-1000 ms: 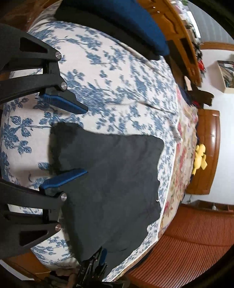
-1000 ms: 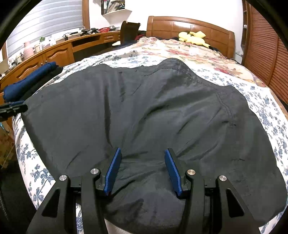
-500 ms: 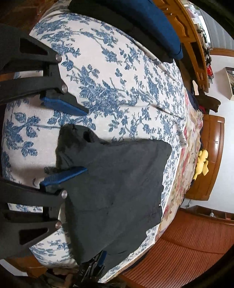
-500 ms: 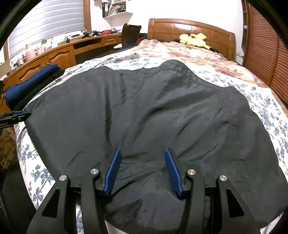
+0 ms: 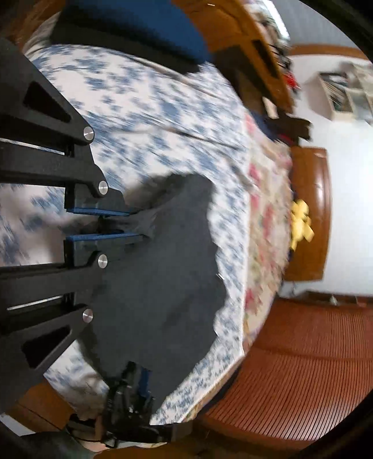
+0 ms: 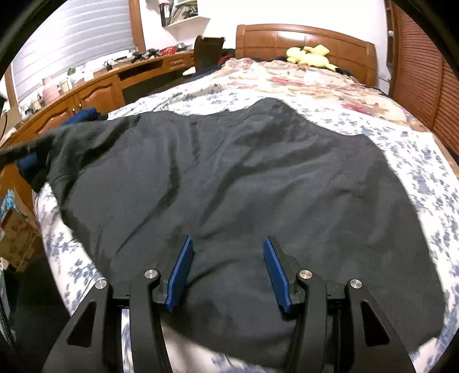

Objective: Fold large clothes

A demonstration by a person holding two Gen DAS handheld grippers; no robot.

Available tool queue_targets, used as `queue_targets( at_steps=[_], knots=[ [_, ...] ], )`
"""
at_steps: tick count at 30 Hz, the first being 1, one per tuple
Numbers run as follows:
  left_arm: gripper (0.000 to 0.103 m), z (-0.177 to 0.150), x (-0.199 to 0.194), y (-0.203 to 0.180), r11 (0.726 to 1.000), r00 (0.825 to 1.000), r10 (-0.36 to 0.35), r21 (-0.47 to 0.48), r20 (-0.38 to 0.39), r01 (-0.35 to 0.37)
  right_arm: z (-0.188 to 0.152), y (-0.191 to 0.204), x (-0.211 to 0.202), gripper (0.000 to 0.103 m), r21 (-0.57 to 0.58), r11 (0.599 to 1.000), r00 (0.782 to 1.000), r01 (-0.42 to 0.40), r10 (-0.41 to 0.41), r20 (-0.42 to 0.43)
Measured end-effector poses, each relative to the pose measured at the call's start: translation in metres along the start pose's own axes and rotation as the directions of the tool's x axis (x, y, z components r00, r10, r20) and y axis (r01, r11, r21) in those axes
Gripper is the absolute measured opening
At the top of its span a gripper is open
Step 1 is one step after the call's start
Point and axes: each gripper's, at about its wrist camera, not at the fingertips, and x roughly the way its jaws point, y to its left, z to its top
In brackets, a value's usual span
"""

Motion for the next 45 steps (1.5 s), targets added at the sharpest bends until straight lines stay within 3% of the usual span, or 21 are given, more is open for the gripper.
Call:
queue_targets(
  at_steps=[5, 11, 17, 20, 26, 29, 31, 33, 35, 38, 45],
  knots=[
    [0.009, 0.050, -0.002, -0.064, 0.993, 0.997, -0.054, 0.105, 0.057, 0.048, -0.014, -0.029, -0.043, 0.053, 0.002, 0.997, 0.996, 0.073, -0.073, 0.041],
    [0.008, 0.098, 0.005, -0.166, 0.957, 0.981, -0.180, 0.245, 0.075, 0.157, -0.040, -0.067, -0.086, 0.053, 0.046, 0.988, 0.987, 0.147, -0.149, 0.059],
    [0.008, 0.101, 0.029, -0.253, 0.903, 0.951, -0.308, 0.318, 0.010, 0.289, -0.061, -0.083, -0.114, 0.053, 0.091, 0.978, 0.980, 0.187, -0.193, 0.055],
    [0.008, 0.089, 0.043, -0.272, 0.886, 0.935, -0.352, 0.308, -0.037, 0.346, -0.067, -0.080, -0.124, 0.053, 0.090, 0.975, 0.977, 0.204, -0.208, 0.038],
    [0.010, 0.073, 0.050, -0.272, 0.893, 0.940, -0.336, 0.295, -0.062, 0.339, -0.068, -0.077, -0.137, 0.053, 0.080, 0.975, 0.976, 0.209, -0.213, 0.042],
    [0.017, 0.076, 0.045, -0.259, 0.905, 0.944, -0.327, 0.271, -0.047, 0.327, -0.065, -0.077, -0.140, 0.053, 0.084, 0.978, 0.978, 0.194, -0.199, 0.066],
    [0.026, 0.076, 0.036, -0.249, 0.906, 0.942, -0.335, 0.270, -0.018, 0.327, -0.062, -0.075, -0.143, 0.053, 0.079, 0.980, 0.978, 0.185, -0.191, 0.083],
    [0.046, 0.075, 0.025, -0.238, 0.909, 0.944, -0.330, 0.279, 0.027, 0.309, -0.055, -0.070, -0.142, 0.053, 0.070, 0.981, 0.978, 0.179, -0.185, 0.099],
    [0.054, 0.074, 0.016, -0.226, 0.914, 0.945, -0.320, 0.283, 0.067, 0.289, -0.048, -0.066, -0.141, 0.053, 0.059, 0.982, 0.977, 0.177, -0.183, 0.110],
    [0.081, 0.072, 0.009, -0.203, 0.924, 0.945, -0.311, 0.263, 0.101, 0.276, -0.035, -0.059, -0.138, 0.053, 0.041, 0.984, 0.976, 0.175, -0.179, 0.126],
    [0.081, 0.060, 0.013, -0.148, 0.947, 0.951, -0.280, 0.202, 0.128, 0.251, -0.002, -0.046, -0.134, 0.053, 0.009, 0.987, 0.972, 0.163, -0.162, 0.171]
  ],
)
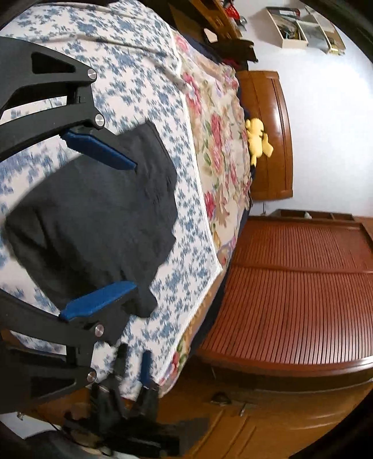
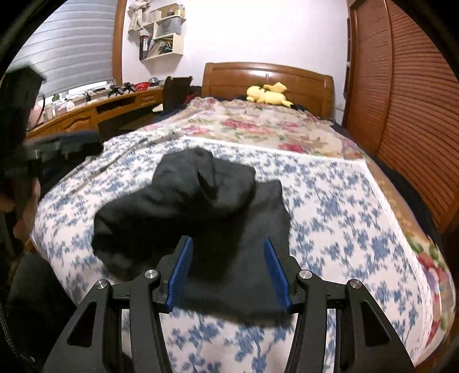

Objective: Fold large clothes

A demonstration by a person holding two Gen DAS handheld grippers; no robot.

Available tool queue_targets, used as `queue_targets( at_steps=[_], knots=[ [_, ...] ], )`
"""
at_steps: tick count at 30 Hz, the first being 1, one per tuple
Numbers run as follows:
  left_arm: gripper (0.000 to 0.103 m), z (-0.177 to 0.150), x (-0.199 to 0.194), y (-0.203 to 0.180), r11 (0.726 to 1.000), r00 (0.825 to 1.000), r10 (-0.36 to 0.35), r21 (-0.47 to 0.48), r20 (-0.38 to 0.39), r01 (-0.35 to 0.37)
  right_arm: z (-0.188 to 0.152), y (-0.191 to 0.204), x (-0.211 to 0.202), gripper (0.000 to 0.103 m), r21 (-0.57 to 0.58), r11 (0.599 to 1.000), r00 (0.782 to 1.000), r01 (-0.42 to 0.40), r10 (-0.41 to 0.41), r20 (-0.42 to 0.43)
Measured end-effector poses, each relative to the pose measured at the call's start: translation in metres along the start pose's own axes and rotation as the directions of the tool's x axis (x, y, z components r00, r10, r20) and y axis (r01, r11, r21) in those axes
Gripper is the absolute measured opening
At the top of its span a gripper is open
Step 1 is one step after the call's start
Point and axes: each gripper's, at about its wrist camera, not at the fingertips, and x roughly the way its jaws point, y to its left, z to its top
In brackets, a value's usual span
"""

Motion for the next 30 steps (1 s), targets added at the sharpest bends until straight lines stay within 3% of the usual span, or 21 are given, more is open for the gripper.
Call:
queue_targets(
  at_steps=[3, 7, 20, 25, 30],
  knots=[
    [0.081, -0.011, 0.000, 0.019, 0.999, 0.999, 0.043, 0.001, 0.008, -0.043, 0.012, 0.006, 0.001, 0.053, -0.021, 1.000, 1.000, 0.010, -0.010, 0.016],
    [0.081, -0.031, 0.004, 0.046, 0.998, 0.999, 0.049, -0.029, 0.001, -0.049, 0.026, 0.013, 0.010, 0.053, -0.041, 0.999, 1.000, 0.014, -0.013, 0.013],
    [0.081, -0.082, 0.019, 0.081, 0.998, 0.997, 0.043, -0.036, -0.066, -0.045, 0.055, 0.032, 0.068, 0.053, -0.034, 0.999, 0.993, 0.002, -0.006, -0.116],
    [0.081, -0.087, 0.015, 0.078, 0.999, 0.997, 0.040, -0.014, -0.064, -0.041, 0.057, 0.028, 0.086, 0.053, 0.002, 1.000, 0.979, 0.003, -0.003, -0.203],
    [0.081, -0.091, 0.008, 0.079, 1.000, 0.998, 0.026, -0.012, -0.055, -0.027, 0.049, 0.025, 0.110, 0.053, 0.039, 0.999, 0.952, 0.003, 0.009, -0.307]
  ],
)
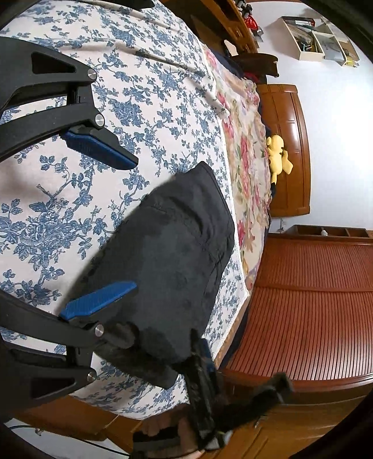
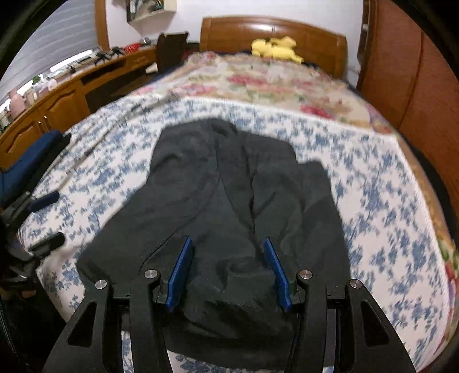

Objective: Fold large clothes

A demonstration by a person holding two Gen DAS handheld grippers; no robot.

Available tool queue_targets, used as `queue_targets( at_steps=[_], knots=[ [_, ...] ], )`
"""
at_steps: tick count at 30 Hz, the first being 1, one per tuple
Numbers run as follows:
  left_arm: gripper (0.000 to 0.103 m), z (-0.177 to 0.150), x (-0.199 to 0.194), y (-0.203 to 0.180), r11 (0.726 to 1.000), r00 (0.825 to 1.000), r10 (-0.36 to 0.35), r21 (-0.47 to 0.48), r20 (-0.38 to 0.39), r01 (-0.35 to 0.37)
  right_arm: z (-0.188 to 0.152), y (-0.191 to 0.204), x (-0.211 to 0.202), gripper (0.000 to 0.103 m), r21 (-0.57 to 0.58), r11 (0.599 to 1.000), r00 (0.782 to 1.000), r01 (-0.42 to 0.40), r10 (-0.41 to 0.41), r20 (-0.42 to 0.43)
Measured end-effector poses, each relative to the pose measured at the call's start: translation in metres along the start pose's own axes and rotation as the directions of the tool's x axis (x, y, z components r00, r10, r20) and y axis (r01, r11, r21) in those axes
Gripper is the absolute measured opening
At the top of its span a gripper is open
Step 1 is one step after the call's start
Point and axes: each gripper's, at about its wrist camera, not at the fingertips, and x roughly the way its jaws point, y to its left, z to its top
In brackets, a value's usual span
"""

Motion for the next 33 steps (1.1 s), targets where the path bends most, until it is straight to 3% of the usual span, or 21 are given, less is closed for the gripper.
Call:
queue_targets(
  at_steps=[3, 10, 25, 28, 30, 33],
  knots=[
    [0.081, -0.002, -0.002, 0.002, 0.999, 0.999, -0.034, -0.011, -0.004, 0.034, 0.000, 0.000, 0.010, 0.053, 0.008, 1.000, 0.999, 0.002, -0.002, -0.040],
    [0.081, -0.002, -0.006, 0.008, 0.999, 0.999, -0.032, -0.021, 0.004, 0.033, -0.007, -0.002, 0.035, 0.053, 0.070, 0.997, 0.995, -0.032, 0.038, -0.096],
    [0.081, -0.001, -0.009, 0.011, 0.999, 0.999, -0.042, -0.035, 0.014, 0.042, -0.017, 0.000, 0.047, 0.054, 0.070, 0.996, 0.993, -0.046, 0.053, -0.104],
    [0.081, 0.000, -0.009, 0.011, 0.999, 0.999, -0.042, -0.035, 0.012, 0.042, -0.019, 0.001, 0.046, 0.038, 0.061, 0.993, 0.989, -0.099, 0.105, -0.107],
    [0.081, 0.000, -0.009, 0.011, 0.999, 0.999, -0.039, -0.033, 0.013, 0.039, -0.018, 0.001, 0.043, 0.020, 0.074, 0.989, 0.985, -0.130, 0.137, -0.106],
    [0.081, 0.000, -0.008, 0.011, 0.999, 0.999, -0.039, -0.033, 0.012, 0.039, -0.015, 0.005, 0.029, 0.013, 0.057, 0.994, 0.993, -0.092, 0.096, -0.071]
  ],
)
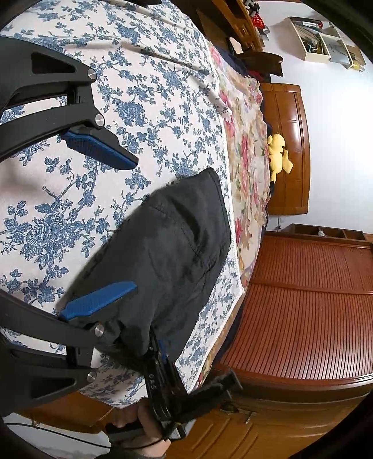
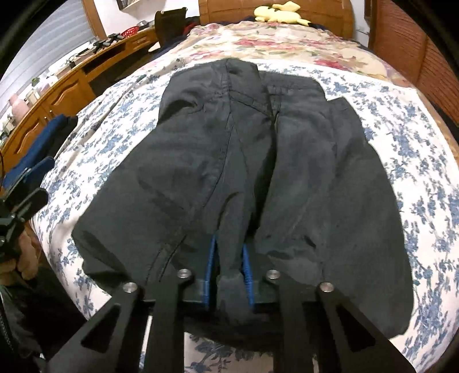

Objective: Fold large clothes

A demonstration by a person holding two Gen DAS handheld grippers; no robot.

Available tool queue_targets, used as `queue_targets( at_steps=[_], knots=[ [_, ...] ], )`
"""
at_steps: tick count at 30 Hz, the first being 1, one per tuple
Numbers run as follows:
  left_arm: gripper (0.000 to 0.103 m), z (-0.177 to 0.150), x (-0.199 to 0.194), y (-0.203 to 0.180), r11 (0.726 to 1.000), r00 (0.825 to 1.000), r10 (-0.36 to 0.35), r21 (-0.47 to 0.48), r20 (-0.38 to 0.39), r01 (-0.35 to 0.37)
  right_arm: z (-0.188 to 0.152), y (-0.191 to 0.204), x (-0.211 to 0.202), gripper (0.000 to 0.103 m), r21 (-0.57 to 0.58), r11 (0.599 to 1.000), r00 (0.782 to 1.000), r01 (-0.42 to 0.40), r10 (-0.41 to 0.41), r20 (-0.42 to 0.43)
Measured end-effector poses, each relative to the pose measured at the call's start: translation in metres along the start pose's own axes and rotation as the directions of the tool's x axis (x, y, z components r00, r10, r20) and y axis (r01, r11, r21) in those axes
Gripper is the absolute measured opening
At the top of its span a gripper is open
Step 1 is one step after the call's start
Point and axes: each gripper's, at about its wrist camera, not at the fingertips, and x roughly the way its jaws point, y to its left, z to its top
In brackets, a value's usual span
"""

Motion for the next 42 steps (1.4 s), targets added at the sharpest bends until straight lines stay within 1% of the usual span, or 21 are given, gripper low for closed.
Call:
queue_targets(
  at_steps=[1, 4, 7, 8, 11, 13, 14, 15, 18, 20, 22, 23, 25, 27, 28, 30, 31, 32, 35, 38, 42],
  knots=[
    [0.081, 0.000, 0.000, 0.000, 1.000, 1.000, 0.002, 0.001, 0.000, -0.002, 0.001, 0.003, -0.011, 0.012, -0.012, 1.000, 0.999, 0.027, -0.026, 0.042],
    [0.081, 0.000, -0.001, 0.000, 1.000, 1.000, 0.005, 0.005, 0.003, -0.005, 0.008, 0.005, -0.051, 0.011, -0.013, 0.999, 0.984, 0.049, -0.046, 0.170],
    [0.081, -0.001, -0.001, 0.001, 1.000, 1.000, 0.004, 0.002, 0.003, -0.004, 0.012, 0.006, -0.081, 0.011, -0.039, 0.994, 0.969, 0.103, -0.091, 0.232],
    [0.081, -0.001, -0.001, 0.001, 1.000, 1.000, 0.005, 0.002, 0.003, -0.005, 0.013, 0.005, -0.089, 0.011, -0.049, 0.992, 0.965, 0.119, -0.104, 0.242],
    [0.081, -0.001, -0.001, 0.001, 1.000, 1.000, 0.002, 0.003, 0.006, -0.002, 0.011, -0.005, -0.108, 0.011, -0.047, 0.980, 0.946, 0.195, -0.175, 0.272],
    [0.081, -0.002, -0.001, 0.001, 1.000, 1.000, 0.000, 0.007, 0.005, 0.000, 0.005, -0.016, -0.114, 0.011, -0.024, 0.972, 0.938, 0.233, -0.218, 0.269],
    [0.081, -0.002, 0.000, 0.000, 1.000, 1.000, 0.000, 0.008, 0.004, 0.000, 0.000, -0.025, -0.116, 0.010, -0.003, 0.965, 0.928, 0.263, -0.252, 0.273],
    [0.081, -0.002, 0.000, 0.000, 1.000, 1.000, 0.000, 0.010, 0.002, 0.000, -0.004, -0.030, -0.116, 0.010, 0.014, 0.958, 0.923, 0.285, -0.279, 0.265],
    [0.081, -0.003, 0.001, -0.002, 1.000, 1.000, 0.000, 0.014, 0.001, 0.000, -0.021, -0.058, -0.098, 0.010, 0.076, 0.930, 0.910, 0.361, -0.369, 0.191],
    [0.081, -0.002, 0.001, -0.004, 1.000, 1.000, -0.003, 0.017, 0.002, 0.003, -0.035, -0.076, -0.076, 0.011, 0.105, 0.914, 0.909, 0.393, -0.403, 0.104],
    [0.081, -0.003, 0.001, -0.004, 1.000, 1.000, -0.004, 0.020, 0.002, 0.004, -0.048, -0.085, -0.055, 0.012, 0.119, 0.914, 0.917, 0.388, -0.395, 0.051],
    [0.081, -0.002, 0.002, -0.005, 1.000, 1.000, -0.004, 0.021, 0.002, 0.004, -0.053, -0.086, -0.049, 0.014, 0.133, 0.920, 0.925, 0.369, -0.377, 0.039],
    [0.081, -0.002, 0.002, -0.005, 1.000, 1.000, -0.004, 0.023, 0.003, 0.004, -0.056, -0.082, -0.045, 0.017, 0.151, 0.922, 0.930, 0.357, -0.366, 0.042],
    [0.081, -0.003, 0.002, -0.006, 1.000, 1.000, -0.004, 0.027, 0.004, 0.004, -0.053, -0.076, -0.047, 0.027, 0.147, 0.919, 0.925, 0.366, -0.376, 0.048],
    [0.081, -0.003, 0.002, -0.007, 1.000, 1.000, -0.005, 0.029, 0.002, 0.005, -0.051, -0.073, -0.051, 0.029, 0.146, 0.918, 0.924, 0.369, -0.379, 0.050],
    [0.081, -0.003, 0.003, -0.007, 0.999, 1.000, -0.005, 0.032, 0.000, 0.005, -0.046, -0.076, -0.060, 0.048, 0.150, 0.917, 0.921, 0.371, -0.384, 0.070],
    [0.081, -0.004, 0.003, -0.008, 0.999, 1.000, -0.005, 0.032, -0.001, 0.005, -0.042, -0.074, -0.064, 0.050, 0.153, 0.922, 0.924, 0.357, -0.372, 0.085],
    [0.081, -0.004, 0.003, -0.008, 0.999, 1.000, -0.006, 0.032, -0.001, 0.006, -0.040, -0.072, -0.070, 0.050, 0.152, 0.928, 0.928, 0.341, -0.358, 0.101],
    [0.081, -0.003, 0.003, -0.009, 0.999, 1.000, -0.009, 0.032, 0.004, 0.009, -0.036, -0.060, -0.087, 0.050, 0.156, 0.930, 0.921, 0.333, -0.357, 0.159],
    [0.081, -0.003, 0.003, -0.010, 0.999, 1.000, -0.009, 0.035, 0.004, 0.009, -0.037, -0.036, -0.094, 0.050, 0.119, 0.954, 0.938, 0.275, -0.293, 0.186],
    [0.081, -0.003, 0.003, -0.010, 0.999, 1.000, -0.009, 0.034, 0.005, 0.009, -0.039, -0.005, -0.083, 0.050, 0.034, 0.979, 0.959, 0.199, -0.202, 0.199]
  ],
)
